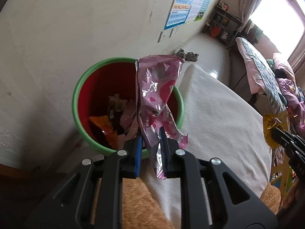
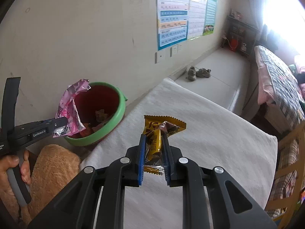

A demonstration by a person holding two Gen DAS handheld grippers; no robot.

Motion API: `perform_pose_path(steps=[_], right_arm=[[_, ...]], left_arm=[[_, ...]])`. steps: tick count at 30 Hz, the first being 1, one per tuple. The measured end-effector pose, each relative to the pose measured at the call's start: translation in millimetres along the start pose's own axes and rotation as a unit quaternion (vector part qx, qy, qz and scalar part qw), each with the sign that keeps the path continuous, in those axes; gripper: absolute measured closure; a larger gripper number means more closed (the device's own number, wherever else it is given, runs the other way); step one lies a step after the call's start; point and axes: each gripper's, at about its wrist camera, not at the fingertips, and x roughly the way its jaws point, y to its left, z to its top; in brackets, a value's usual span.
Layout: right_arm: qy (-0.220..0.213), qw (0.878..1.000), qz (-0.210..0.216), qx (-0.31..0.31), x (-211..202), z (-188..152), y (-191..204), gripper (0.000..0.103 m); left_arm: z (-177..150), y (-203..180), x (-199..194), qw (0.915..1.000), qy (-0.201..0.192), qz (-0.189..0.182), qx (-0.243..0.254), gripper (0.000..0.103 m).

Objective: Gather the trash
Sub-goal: 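Carry both wrappers over the red bucket and open both grippers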

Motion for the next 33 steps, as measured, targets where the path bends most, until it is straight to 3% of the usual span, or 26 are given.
perform_pose_path(steps=[18,33], right_arm=[[0.007,0.997,0.033,-0.064,42,39,64,0.086],[0.01,0.995,0.054,-0.086,70,64,99,0.086]], left_arm=[[13,48,7,0.9992,0.005,0.03,-0.025,0.087],[25,59,22,0.9985,0.014,0.046,-0.028,0.087]])
